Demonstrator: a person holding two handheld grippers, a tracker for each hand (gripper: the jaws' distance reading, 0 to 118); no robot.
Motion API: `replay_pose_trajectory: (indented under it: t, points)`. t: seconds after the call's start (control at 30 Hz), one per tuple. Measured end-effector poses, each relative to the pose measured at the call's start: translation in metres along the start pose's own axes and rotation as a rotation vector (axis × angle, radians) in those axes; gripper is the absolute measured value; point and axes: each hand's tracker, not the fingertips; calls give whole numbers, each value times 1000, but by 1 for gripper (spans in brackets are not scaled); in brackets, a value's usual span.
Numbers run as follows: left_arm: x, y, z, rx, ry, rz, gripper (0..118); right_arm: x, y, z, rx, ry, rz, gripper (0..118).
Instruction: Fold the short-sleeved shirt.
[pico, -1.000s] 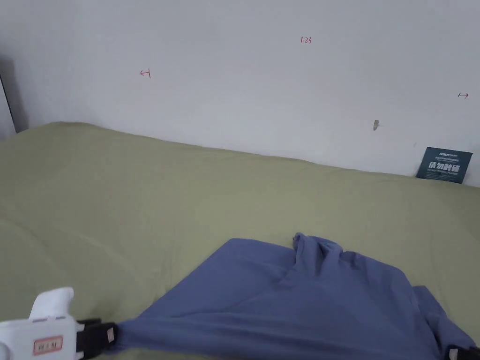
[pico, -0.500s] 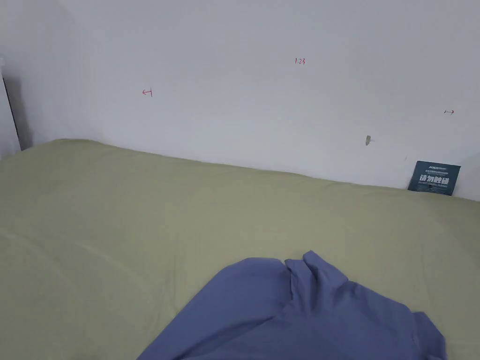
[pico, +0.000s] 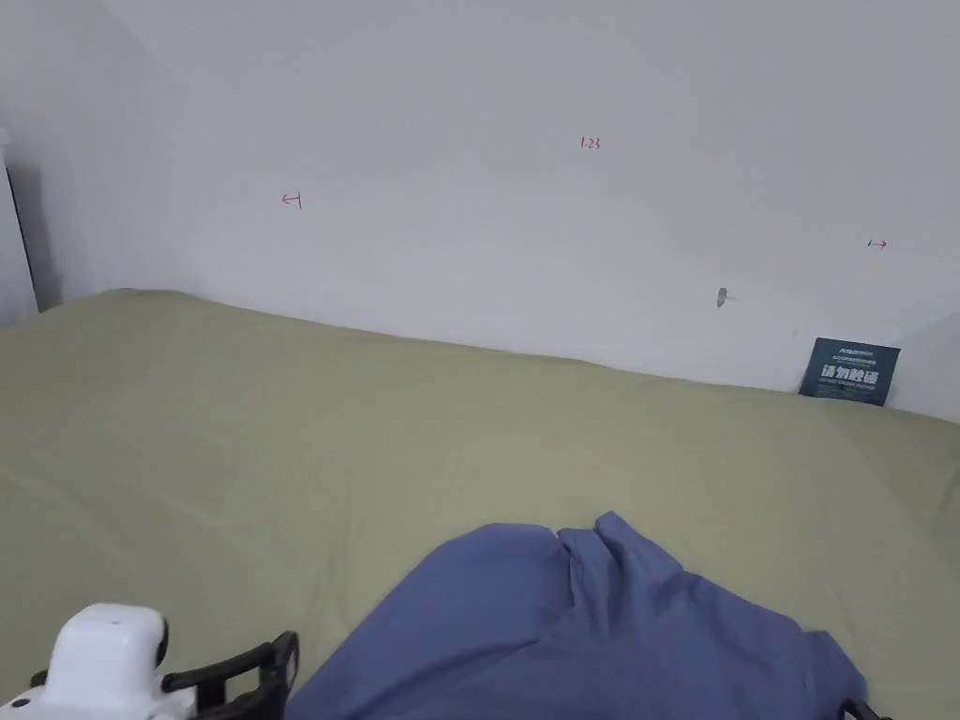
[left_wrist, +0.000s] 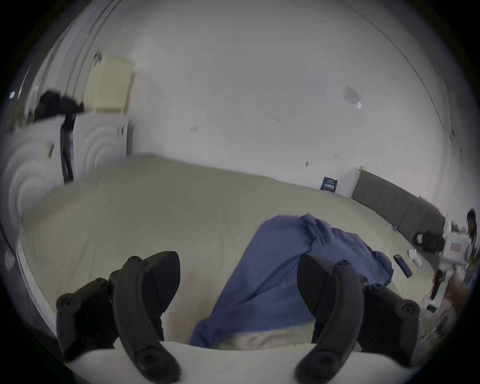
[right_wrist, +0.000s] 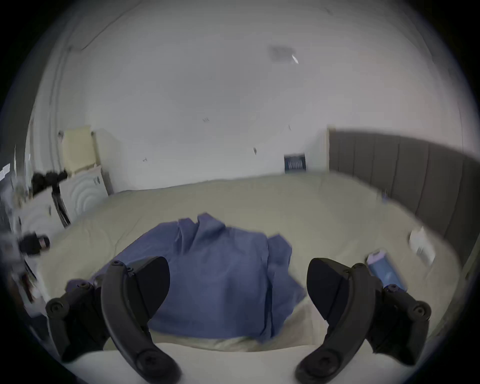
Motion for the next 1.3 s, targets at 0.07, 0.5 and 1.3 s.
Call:
replay_pose_trajectory:
  t: [0.07, 0.5, 1.3]
  points:
    - [28, 3, 5, 65, -3, -78, 97, -16, 5, 12, 60, 2, 63, 108]
    - [88, -59, 12, -76, -42, -23, 0, -47, -29, 43, -52, 41, 23, 0]
    - [-70, -55, -101, -779, -169, -3, 104, -42, -36, 26, -137, 132, 48, 0]
